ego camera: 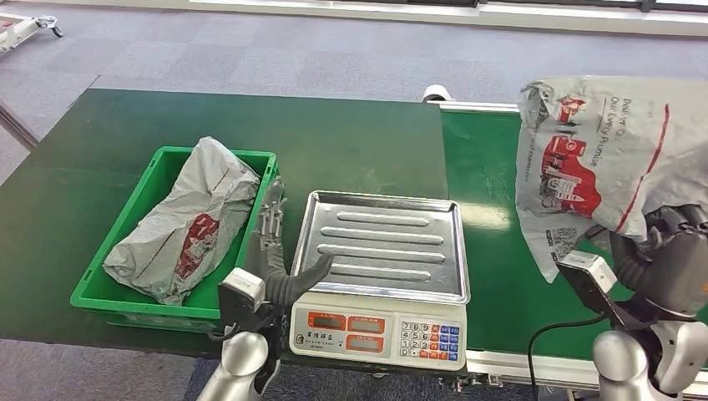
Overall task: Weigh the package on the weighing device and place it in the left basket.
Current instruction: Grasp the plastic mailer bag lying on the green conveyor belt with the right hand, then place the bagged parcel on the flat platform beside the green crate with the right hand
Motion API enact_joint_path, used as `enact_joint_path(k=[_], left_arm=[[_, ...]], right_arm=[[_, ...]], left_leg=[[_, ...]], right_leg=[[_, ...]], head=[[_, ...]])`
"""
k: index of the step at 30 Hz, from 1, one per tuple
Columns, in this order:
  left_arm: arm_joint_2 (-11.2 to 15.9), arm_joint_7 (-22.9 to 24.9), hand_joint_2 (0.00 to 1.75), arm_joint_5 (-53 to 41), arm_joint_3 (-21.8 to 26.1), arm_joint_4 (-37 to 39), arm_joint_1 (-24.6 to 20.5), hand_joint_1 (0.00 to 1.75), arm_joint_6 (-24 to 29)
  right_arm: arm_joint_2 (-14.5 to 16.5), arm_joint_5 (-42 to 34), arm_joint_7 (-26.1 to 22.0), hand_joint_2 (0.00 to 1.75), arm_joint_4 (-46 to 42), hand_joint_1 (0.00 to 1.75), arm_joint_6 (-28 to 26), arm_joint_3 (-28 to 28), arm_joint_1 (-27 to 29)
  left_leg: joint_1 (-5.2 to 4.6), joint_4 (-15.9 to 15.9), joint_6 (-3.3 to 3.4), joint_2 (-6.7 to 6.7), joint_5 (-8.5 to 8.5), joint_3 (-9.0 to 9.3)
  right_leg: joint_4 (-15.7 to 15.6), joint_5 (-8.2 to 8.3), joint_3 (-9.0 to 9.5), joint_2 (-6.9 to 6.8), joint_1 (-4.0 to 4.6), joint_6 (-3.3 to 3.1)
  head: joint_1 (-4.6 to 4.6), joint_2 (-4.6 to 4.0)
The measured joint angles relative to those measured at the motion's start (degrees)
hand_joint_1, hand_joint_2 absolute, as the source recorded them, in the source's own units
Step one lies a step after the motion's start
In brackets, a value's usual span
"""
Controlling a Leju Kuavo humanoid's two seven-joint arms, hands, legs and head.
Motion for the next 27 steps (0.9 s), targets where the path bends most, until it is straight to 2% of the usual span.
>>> enact_joint_path(k=[2,5,9,17,21,27], left_arm=[[0.0,-1.2,1.75,0.6,0.1,-3.1,0.2,0.0,6.1],[0.0,-1.5,1.75,1.4,0.1,-8.1,0.4,0.0,15.2],[0.2,-1.5,1.75,0.9,0.0,-13.1,0.9,0.0,23.5],[0.2,-1.5,1.75,1.3,0.2,-17.7,1.8,0.0,25.0],[0.2,-1.5,1.75,2.4,0.3,-18.6,2.0,0.0,25.0],[0.4,-1.5,1.75,5.3,0.2,-18.1,2.1,0.0,24.7]], right_arm=[[0.0,-0.8,1.2,1.75,0.2,1.75,3.4,2.4,-1.3],[0.1,-6.5,2.2,1.75,2.6,1.75,12.6,7.2,-5.5],[0.1,-15.5,1.5,1.75,11.2,1.75,23.2,14.1,-13.7],[2.3,-23.6,2.5,1.75,31.8,1.75,35.5,25.9,-27.1],[3.8,-25.5,2.0,1.75,38.2,1.75,38.7,29.5,-29.9],[5.9,-29.4,-1.5,1.75,46.9,1.75,50.3,36.6,-32.5]], left_leg=[[0.0,0.0,-0.01,0.03,0.0,-0.01],[0.0,0.0,-0.03,0.09,0.06,0.01],[0.0,0.0,-0.03,0.05,0.22,0.02],[0.0,0.0,-0.1,-0.19,0.33,0.0],[0.01,0.0,-0.11,-0.31,0.33,-0.06],[0.01,0.0,-0.12,-0.23,0.32,-0.06]], right_leg=[[0.0,0.0,-0.01,0.01,0.0,0.0],[0.0,0.05,0.0,0.03,0.0,-0.02],[0.0,0.15,-0.04,0.01,0.0,-0.04],[0.1,0.18,-0.05,-0.12,0.0,-0.04],[0.1,0.16,-0.08,-0.22,0.01,-0.05],[0.1,0.16,-0.14,-0.12,0.01,-0.06]], head=[[0.0,0.0],[0.0,0.0],[-0.01,0.0],[-0.01,0.0],[-0.01,0.0],[-0.01,0.0]])
